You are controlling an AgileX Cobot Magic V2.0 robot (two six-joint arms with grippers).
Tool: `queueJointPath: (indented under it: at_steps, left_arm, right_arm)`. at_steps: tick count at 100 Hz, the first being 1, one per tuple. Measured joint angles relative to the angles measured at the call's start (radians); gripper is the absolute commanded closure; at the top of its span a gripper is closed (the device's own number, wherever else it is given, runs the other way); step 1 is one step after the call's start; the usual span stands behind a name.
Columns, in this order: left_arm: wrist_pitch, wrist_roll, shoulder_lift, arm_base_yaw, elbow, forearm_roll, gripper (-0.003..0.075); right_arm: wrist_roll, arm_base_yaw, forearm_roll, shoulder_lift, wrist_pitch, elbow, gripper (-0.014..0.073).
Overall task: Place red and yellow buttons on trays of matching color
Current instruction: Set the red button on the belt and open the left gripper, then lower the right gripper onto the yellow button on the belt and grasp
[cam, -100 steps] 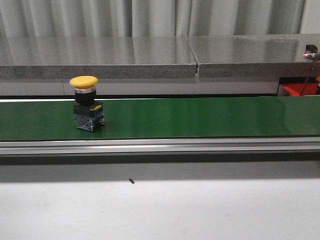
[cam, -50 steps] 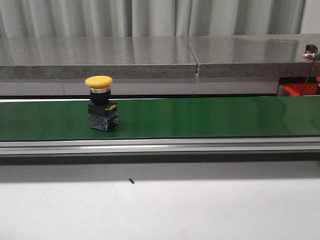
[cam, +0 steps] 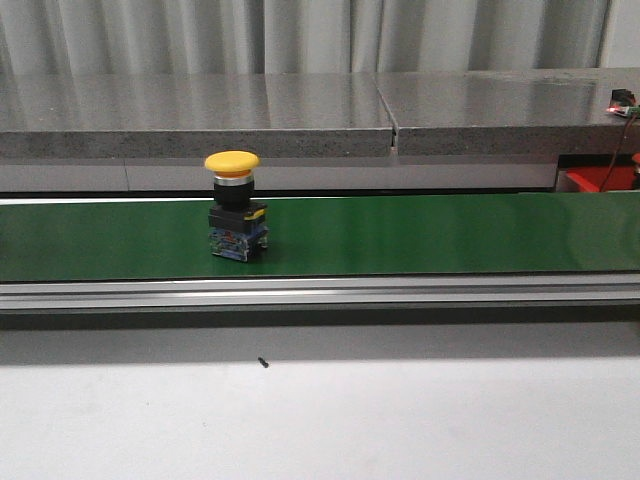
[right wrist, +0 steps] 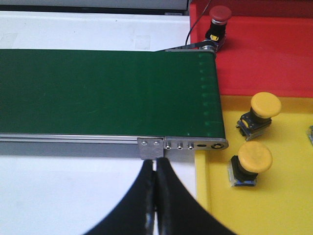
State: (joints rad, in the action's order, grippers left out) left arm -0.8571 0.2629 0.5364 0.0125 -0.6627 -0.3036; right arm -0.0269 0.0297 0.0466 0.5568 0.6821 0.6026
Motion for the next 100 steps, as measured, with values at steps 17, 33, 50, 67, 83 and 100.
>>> queueJointPath:
  at_steps: [17,33,50,67,83,100]
  left_arm:
    - [0.000,0.000,-0.004,0.000,0.000,0.000,0.0741]
    - [-0.001,0.000,-0.004,0.000,0.001,0.000,0.0741]
    - [-0.001,0.000,-0.004,0.000,0.001,0.000,0.0741]
    - [-0.001,0.000,-0.004,0.000,0.001,0.000,0.0741]
    - [-0.001,0.000,-0.004,0.000,0.001,0.000,0.0741]
    - [-0.001,0.000,-0.004,0.000,0.001,0.000,0.0741]
  right_arm:
    - [0.005,0.000,0.001,0.000,-0.007,0.000,0.0660]
    - [0.052,-0.002,0.002,0.065,0.011,0.054,0.0659]
    - [0.064,-0.035,0.011,0.212,0.080,0.174,0.0659]
    - [0.066,-0.123,0.026,0.400,0.145,0.295,0.0656]
    - [0.068,-0.221,0.030,0.573,0.173,0.409,0.0547]
    - [0.070,-0.311,0.032,0.737,0.218,0.557,0.0169]
